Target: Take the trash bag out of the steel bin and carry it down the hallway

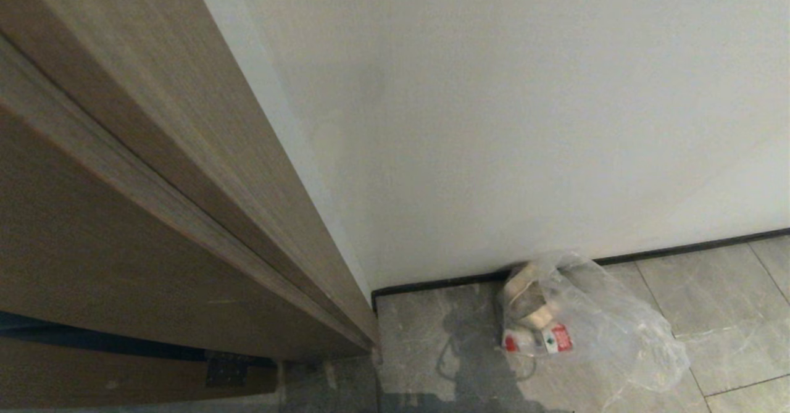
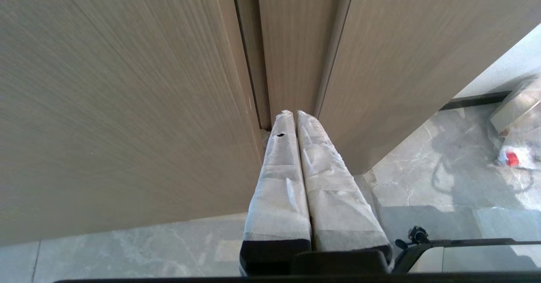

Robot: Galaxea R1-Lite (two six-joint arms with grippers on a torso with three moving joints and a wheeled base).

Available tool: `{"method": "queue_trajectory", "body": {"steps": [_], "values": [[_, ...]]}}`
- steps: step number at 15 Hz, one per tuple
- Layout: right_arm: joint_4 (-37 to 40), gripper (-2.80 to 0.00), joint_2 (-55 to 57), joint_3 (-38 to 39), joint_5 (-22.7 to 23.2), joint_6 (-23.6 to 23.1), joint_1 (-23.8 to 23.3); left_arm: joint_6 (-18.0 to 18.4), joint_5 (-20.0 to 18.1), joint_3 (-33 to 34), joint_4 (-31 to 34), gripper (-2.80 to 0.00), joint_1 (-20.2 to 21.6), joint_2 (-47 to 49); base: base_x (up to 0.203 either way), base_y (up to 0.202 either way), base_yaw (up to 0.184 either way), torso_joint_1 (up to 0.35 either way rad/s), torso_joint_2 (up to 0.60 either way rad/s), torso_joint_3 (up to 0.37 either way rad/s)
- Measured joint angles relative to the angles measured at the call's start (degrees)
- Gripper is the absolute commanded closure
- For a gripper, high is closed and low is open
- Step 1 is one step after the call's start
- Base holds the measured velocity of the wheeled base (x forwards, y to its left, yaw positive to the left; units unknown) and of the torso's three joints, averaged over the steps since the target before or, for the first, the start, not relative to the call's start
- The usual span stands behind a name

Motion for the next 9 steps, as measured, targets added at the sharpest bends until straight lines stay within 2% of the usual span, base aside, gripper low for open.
{"method": "queue_trajectory", "body": {"steps": [7,9], "values": [[0.02,0.00,0.02,0.00,-0.01,0.00,0.00,-0.05,0.00,0.05,-0.05,0.00,0.00,-0.02,0.000,0.000,0.000,0.000,0.00,0.000],[0.02,0.00,0.02,0.00,0.00,-0.01,0.00,-0.17,0.00,0.05,0.00,0.00,0.00,-0.02,0.000,0.000,0.000,0.001,0.00,0.092]]}}
